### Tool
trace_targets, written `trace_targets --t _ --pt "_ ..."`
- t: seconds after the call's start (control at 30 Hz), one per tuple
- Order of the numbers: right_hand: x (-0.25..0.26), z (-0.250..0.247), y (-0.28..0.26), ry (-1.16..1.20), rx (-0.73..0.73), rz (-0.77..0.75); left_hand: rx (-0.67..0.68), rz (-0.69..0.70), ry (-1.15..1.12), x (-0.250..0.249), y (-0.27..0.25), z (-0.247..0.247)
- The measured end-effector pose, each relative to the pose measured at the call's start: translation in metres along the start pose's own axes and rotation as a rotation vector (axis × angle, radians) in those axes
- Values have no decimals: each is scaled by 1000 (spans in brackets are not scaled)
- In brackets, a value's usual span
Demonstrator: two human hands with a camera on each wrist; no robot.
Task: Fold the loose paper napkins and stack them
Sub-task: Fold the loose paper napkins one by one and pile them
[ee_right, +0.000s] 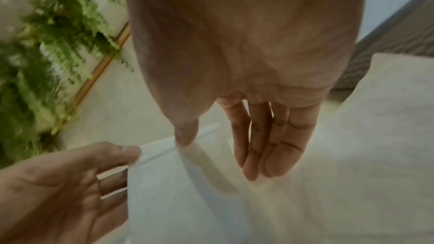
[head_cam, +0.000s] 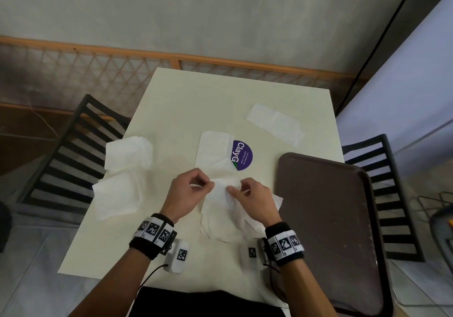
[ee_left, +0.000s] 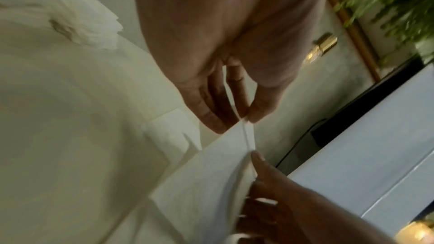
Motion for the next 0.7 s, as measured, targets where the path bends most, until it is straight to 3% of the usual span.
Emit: trace_targets --t 0.07,0.17,0.23,0.33,0.43,0.57,0.7 --pt "18 3 -5 147 77 -38 7 20 -102 -19 2 -4" --pt "38 10 -11 608 198 -75 14 45 -211 -44 4 -10" --pt "52 0 -17 828 192 -131 -2 54 -244 -55 5 -14" --pt "63 -15 -20 903 136 -158 -65 22 -308 -61 4 -21" --pt "72 -26 -21 912 121 -208 -19 -3 -331 -67 1 -20" --pt "86 -41 -25 969 129 -344 -36 113 -249 -81 0 -32" --pt "79 -50 -17 1021 71 -345 -36 260 -212 -99 1 -45"
Point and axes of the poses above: each hand's wrist, its own y-axis towards the middle knuckle, its own z-axis out of the palm, x = y × z, the point moved 10 cm from there along y, towards the middle knuckle, and after that the axes turned 5 degrees about z, right-handed, at the moved point
